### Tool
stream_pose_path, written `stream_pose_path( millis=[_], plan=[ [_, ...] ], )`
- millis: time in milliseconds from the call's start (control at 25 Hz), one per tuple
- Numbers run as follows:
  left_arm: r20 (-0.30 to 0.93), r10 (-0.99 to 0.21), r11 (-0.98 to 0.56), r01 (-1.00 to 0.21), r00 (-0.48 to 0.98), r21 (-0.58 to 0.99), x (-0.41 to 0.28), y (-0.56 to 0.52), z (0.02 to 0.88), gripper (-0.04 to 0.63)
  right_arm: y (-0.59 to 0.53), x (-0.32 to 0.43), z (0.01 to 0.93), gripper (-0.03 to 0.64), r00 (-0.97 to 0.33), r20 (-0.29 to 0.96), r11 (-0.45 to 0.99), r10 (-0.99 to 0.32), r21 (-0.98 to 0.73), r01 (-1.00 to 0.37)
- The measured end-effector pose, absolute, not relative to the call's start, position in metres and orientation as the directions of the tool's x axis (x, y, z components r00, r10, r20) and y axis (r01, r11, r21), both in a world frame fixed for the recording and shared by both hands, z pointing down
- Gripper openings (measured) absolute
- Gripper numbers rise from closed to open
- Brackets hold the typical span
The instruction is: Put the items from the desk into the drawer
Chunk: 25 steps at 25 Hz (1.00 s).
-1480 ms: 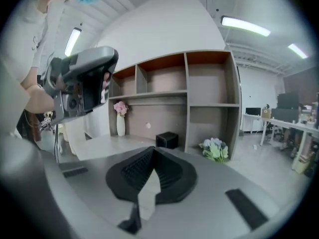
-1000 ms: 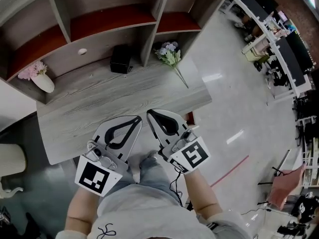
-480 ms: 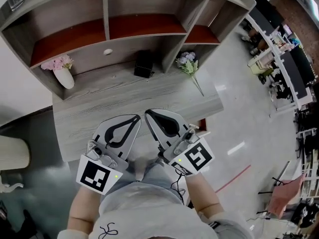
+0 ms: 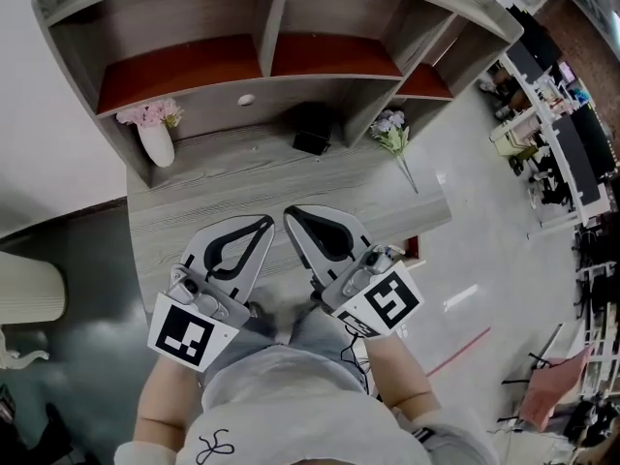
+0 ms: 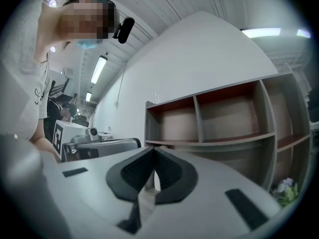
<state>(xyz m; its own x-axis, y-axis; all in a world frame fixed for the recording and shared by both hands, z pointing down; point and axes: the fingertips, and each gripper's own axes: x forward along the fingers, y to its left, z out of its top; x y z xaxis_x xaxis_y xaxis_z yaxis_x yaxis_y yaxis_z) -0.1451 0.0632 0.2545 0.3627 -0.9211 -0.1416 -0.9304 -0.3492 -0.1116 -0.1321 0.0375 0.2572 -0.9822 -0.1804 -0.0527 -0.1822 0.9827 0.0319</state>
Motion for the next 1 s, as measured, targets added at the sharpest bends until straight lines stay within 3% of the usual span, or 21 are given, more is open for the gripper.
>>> stream_pose_path(
  millis=[1000],
  plan=[
    [-0.152,-0.902,-0.403,-0.915,0.403,-0.038,-0.143,-0.057,0.261,0.009,-0.104,-0.124,0.296,0.008,-0.954,0.084,0.957,-0.287,-0.021,-0.289]
  ],
)
